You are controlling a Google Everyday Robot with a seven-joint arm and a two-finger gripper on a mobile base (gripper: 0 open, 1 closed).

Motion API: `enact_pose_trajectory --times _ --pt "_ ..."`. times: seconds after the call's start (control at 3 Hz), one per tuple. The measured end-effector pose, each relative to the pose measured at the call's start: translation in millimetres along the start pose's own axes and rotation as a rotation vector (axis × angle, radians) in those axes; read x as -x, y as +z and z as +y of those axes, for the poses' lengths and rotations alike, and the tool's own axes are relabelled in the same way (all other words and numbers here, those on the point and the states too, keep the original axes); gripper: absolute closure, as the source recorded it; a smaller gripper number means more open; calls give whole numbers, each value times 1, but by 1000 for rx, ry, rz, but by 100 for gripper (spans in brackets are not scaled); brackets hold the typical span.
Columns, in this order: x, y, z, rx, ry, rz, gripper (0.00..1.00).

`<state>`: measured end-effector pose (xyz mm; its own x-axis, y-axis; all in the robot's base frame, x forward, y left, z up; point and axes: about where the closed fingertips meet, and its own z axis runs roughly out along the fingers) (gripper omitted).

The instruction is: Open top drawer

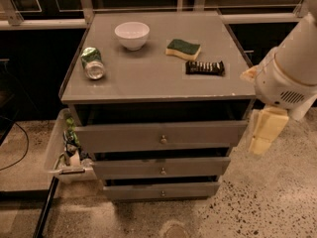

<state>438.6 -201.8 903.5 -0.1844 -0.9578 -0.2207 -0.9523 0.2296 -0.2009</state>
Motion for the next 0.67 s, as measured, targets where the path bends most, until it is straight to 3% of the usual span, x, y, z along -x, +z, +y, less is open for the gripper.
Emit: enact_pose_trajectory --times 0.33,0.67 --pt "-4 30 8 17 -25 -19 0" --pt "-11 77 13 10 -77 -125 0"
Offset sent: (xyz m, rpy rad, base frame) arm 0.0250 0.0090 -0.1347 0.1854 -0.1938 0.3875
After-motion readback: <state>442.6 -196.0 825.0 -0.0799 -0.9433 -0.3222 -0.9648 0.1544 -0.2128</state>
